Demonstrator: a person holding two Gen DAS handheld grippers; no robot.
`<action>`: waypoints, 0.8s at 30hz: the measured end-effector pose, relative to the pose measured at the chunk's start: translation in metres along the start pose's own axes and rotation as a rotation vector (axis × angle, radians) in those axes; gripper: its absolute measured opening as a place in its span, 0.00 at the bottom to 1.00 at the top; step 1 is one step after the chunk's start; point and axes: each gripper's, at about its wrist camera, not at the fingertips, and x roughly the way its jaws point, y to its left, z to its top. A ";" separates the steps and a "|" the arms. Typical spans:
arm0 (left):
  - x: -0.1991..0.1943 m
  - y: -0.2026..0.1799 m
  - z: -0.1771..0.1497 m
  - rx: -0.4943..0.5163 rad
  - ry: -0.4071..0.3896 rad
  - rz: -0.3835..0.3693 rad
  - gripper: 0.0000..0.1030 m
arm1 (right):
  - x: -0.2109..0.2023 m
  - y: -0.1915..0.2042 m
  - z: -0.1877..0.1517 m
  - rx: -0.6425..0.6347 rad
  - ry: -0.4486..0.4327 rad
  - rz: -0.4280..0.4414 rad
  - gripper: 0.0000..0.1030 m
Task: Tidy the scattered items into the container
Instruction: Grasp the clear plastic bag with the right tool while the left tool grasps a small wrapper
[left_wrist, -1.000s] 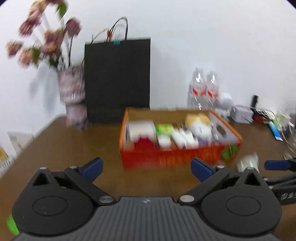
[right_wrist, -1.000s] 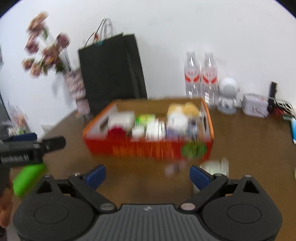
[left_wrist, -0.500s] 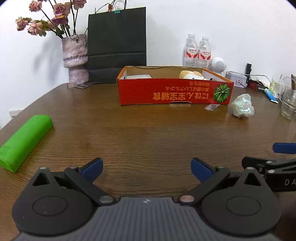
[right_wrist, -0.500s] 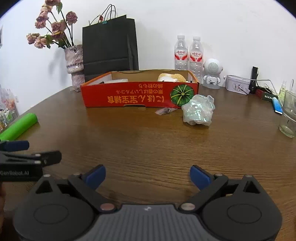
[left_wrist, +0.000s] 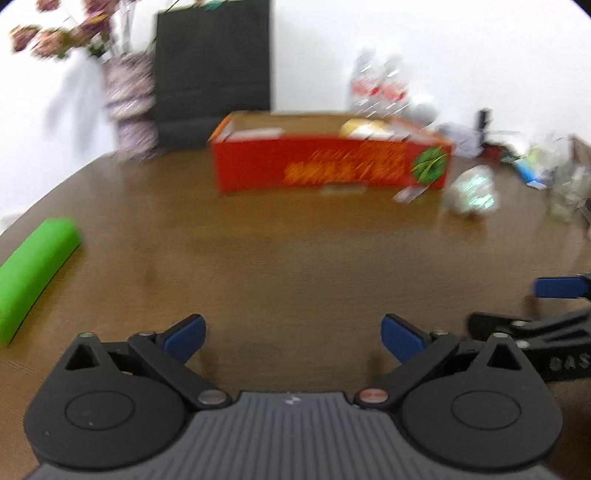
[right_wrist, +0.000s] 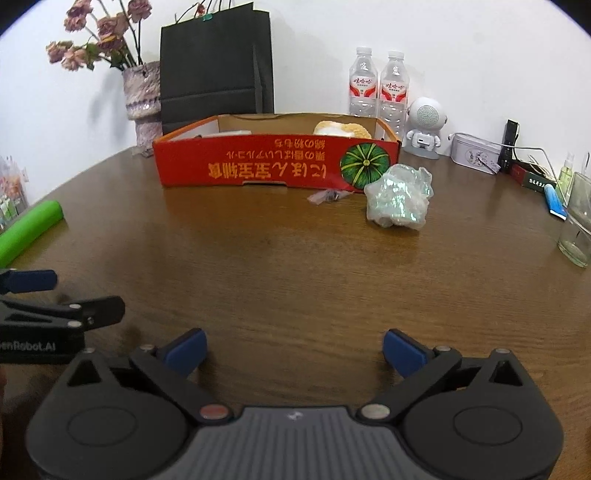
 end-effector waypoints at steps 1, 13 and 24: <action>0.000 -0.003 0.014 0.043 -0.041 -0.010 1.00 | 0.000 -0.006 0.010 0.007 -0.018 -0.008 0.97; 0.144 -0.069 0.113 0.207 0.046 -0.246 0.62 | 0.100 -0.100 0.095 0.215 -0.024 -0.085 0.44; 0.190 -0.091 0.119 0.208 0.115 -0.311 0.17 | 0.080 -0.115 0.085 0.237 -0.048 -0.058 0.42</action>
